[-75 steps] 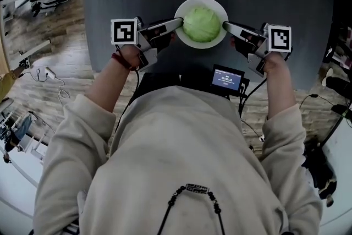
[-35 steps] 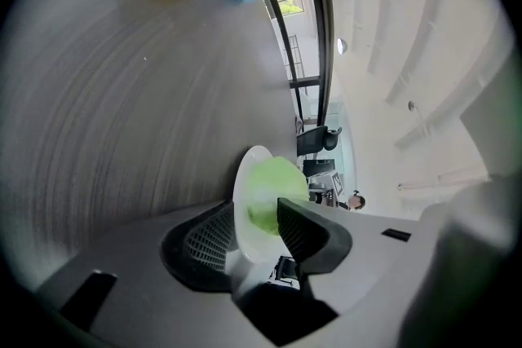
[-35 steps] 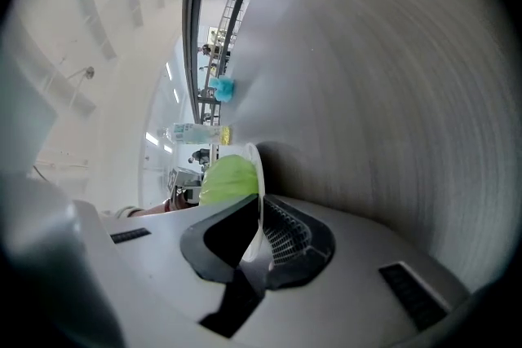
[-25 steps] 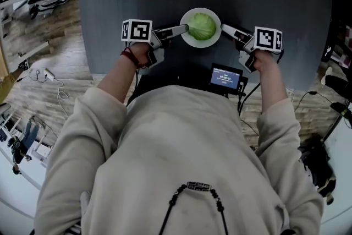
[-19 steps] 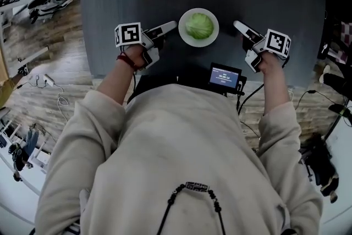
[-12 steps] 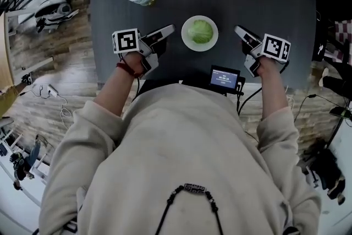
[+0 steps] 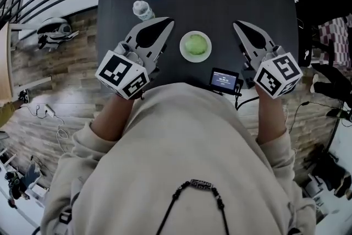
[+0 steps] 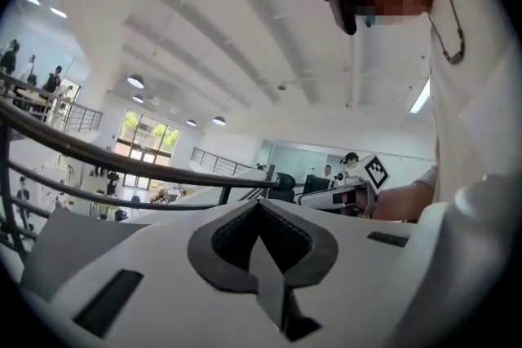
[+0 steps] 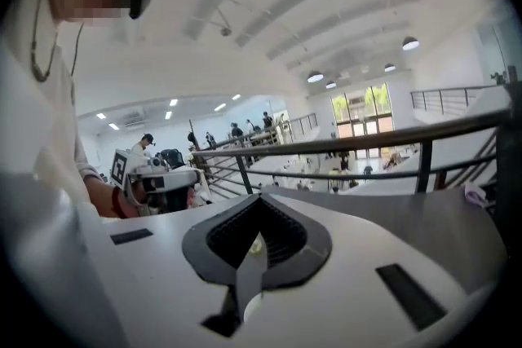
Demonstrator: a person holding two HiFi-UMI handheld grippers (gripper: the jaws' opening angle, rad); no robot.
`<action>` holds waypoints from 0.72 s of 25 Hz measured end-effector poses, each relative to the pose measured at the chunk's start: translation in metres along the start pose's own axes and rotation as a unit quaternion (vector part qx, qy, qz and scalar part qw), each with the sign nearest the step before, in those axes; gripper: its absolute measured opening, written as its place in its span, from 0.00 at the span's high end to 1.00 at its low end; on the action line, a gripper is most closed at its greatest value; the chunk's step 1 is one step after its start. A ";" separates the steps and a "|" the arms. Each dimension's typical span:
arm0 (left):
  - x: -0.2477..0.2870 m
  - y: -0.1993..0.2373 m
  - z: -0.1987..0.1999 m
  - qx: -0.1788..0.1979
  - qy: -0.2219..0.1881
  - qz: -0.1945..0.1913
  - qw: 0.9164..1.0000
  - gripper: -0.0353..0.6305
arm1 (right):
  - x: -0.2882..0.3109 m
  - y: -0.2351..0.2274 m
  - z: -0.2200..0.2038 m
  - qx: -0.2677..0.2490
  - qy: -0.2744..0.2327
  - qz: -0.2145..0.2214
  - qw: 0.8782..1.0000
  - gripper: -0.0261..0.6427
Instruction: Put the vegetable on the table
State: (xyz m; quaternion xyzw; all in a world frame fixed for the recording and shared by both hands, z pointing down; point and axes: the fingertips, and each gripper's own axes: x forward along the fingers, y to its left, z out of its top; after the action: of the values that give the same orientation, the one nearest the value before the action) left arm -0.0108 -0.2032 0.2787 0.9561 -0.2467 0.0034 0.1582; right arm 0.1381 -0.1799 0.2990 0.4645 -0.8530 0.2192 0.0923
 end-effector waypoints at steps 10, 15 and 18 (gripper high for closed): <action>-0.021 -0.034 0.034 0.056 -0.024 -0.035 0.998 0.94 | -0.031 0.051 0.056 -0.049 -0.081 0.000 0.995 0.94; -0.019 -0.035 0.036 0.065 -0.020 -0.044 0.997 0.94 | -0.031 0.053 0.056 -0.046 -0.087 -0.006 0.995 0.94; -0.017 -0.033 0.040 0.063 -0.023 -0.046 0.997 0.94 | -0.029 0.053 0.058 -0.052 -0.087 -0.007 0.995 0.94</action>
State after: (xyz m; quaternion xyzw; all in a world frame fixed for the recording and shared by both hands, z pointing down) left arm -0.0130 -0.1799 0.2298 0.9744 -0.2049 -0.0105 0.0919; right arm 0.1123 -0.1596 0.2222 0.4828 -0.8646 0.1327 0.0429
